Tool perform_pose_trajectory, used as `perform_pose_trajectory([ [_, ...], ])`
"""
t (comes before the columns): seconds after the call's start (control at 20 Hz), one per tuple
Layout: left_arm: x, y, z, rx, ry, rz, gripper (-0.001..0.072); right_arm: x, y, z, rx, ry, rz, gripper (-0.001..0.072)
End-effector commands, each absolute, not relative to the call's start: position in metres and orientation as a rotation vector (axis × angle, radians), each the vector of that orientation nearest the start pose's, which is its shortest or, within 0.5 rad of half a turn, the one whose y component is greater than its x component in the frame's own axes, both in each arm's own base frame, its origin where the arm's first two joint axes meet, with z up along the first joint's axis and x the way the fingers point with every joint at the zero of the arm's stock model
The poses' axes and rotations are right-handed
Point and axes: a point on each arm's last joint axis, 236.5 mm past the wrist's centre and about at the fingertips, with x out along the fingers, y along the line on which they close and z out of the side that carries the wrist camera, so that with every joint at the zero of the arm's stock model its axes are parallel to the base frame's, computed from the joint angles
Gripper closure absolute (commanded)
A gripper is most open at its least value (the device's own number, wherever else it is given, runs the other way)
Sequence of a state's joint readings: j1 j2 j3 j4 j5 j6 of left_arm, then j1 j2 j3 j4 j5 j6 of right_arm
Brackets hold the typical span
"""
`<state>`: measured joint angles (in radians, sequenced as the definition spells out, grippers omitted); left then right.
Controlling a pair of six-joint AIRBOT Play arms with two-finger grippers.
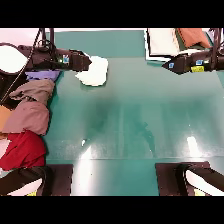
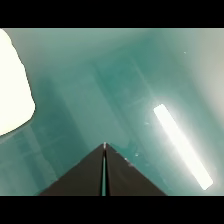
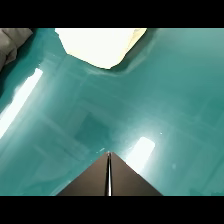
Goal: Fold the shirts.
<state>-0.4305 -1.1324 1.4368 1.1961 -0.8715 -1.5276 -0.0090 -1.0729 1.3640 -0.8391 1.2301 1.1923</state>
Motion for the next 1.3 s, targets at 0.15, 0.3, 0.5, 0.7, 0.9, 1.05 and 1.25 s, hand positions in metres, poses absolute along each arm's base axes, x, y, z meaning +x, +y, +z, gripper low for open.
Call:
perform_pose_trajectory([
  [0.15,0.406,-0.251,0.264,-0.170,0.494,-0.620,0.0682,0.373,0.145,0.216,0.209,0.770,0.665,0.0697],
  [0.3,0.434,-0.229,0.252,-0.012,0.439,-0.524,0.0239,0.376,0.144,0.218,0.212,0.754,0.656,0.0696],
  [0.5,0.483,-0.214,0.165,0.070,0.584,-0.421,0.0201,0.379,0.145,0.222,0.221,0.737,0.654,0.0696],
  [0.7,0.533,-0.187,0.057,-0.017,0.742,-0.307,0.0200,0.379,0.145,0.221,0.221,0.738,0.654,0.0696],
  [0.9,0.555,-0.177,-0.010,-0.108,0.811,-0.257,0.0200,0.379,0.145,0.221,0.221,0.739,0.654,0.0696],
  [1.05,0.561,-0.179,-0.025,-0.125,0.810,-0.252,0.0201,0.379,0.145,0.221,0.221,0.738,0.653,0.0696],
  [1.25,0.565,-0.183,0.002,-0.117,0.809,-0.270,0.0678,0.379,0.145,0.222,0.221,0.737,0.653,0.0697],
])
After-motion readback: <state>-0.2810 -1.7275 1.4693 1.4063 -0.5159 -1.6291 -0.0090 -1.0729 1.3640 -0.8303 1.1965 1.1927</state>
